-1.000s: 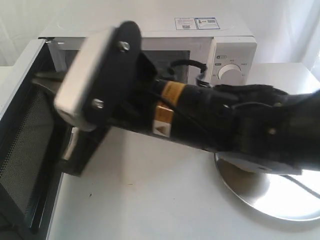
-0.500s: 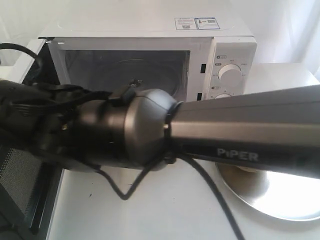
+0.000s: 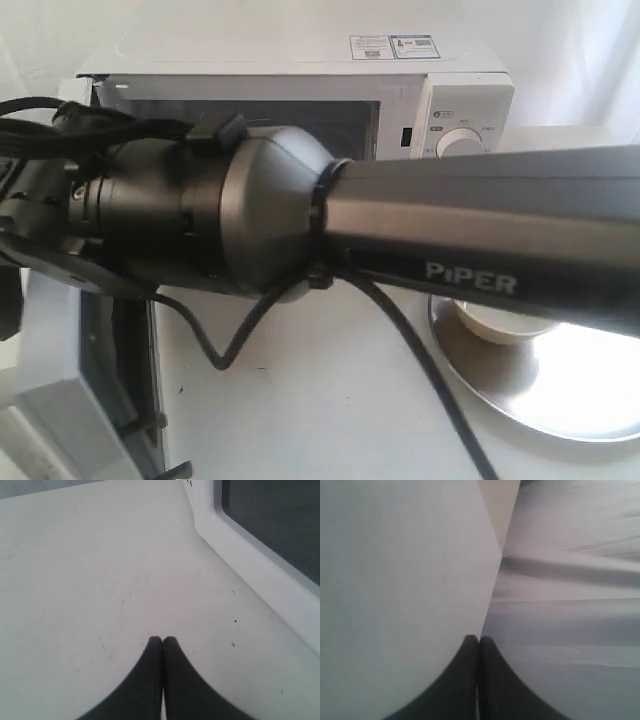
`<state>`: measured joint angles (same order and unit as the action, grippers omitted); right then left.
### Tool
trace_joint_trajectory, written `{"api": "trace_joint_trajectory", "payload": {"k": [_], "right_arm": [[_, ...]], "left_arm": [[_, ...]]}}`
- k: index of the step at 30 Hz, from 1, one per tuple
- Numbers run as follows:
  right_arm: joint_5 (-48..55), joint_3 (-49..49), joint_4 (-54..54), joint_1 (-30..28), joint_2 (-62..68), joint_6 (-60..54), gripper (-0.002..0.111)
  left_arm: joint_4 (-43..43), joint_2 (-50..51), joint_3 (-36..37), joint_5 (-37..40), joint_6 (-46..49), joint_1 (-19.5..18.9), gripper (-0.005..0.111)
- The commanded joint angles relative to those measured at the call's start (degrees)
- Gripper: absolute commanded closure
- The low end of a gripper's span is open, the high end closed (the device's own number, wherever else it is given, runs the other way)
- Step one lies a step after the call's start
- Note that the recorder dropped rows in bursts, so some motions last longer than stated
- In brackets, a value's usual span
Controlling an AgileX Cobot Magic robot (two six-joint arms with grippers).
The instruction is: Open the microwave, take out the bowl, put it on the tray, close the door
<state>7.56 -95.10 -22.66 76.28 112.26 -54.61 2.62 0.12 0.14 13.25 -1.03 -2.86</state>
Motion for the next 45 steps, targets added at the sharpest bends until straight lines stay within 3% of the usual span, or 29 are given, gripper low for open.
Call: {"api": "trace_joint_trajectory", "payload": {"k": [1,5,7,8,10,17,22,26,30,36,40,45], "right_arm": [[12.7,-0.2,-11.6,-2.6,-2.8,6.1,0.108],[29.8,-0.2,-42.2,-5.2,-3.4,39.8,0.108],[42.7,0.6,-59.8,-6.9,-3.3,62.6,0.108],[54.9,1.4,-70.6,-9.3,-3.1,79.5,0.108],[62.4,1.9,-75.0,-12.5,-3.3,88.6,0.108],[54.8,2.6,-66.9,-16.9,-3.0,88.0,0.108],[56.2,2.6,-61.1,-18.2,-2.9,88.6,0.108],[56.4,8.3,-60.4,-18.2,-6.4,92.9,0.108],[56.2,19.6,-62.2,-18.2,-13.2,97.9,0.108],[55.2,42.3,-69.7,-18.2,-29.9,122.3,0.108],[46.4,57.0,-74.5,-18.1,-44.3,136.3,0.108],[35.4,67.0,-71.4,-18.1,-58.9,145.1,0.108]], "left_arm": [[-0.4,-0.1,-0.1,0.0,-0.2,0.2,0.107],[-0.4,-0.1,-0.1,0.0,-0.2,0.2,0.107],[-0.4,-0.1,-0.1,0.0,-0.2,0.2,0.107],[-0.4,-0.1,-0.1,0.0,-0.2,0.2,0.107],[-0.4,-0.1,-0.1,0.0,-0.2,0.2,0.107],[-0.4,-0.1,-0.1,0.2,-0.2,0.2,0.107],[-0.4,-0.1,-0.1,0.2,-0.2,0.2,0.107],[-0.4,-0.1,-0.1,0.2,-0.2,0.2,0.107],[-0.4,-0.1,-0.1,0.2,-0.2,0.2,0.107],[-0.4,-0.1,-0.1,0.1,-0.2,0.2,0.107],[-0.4,-0.1,-0.1,0.1,-0.2,0.2,0.107],[-0.4,-0.1,-0.1,0.1,-0.2,0.2,0.107]]}}
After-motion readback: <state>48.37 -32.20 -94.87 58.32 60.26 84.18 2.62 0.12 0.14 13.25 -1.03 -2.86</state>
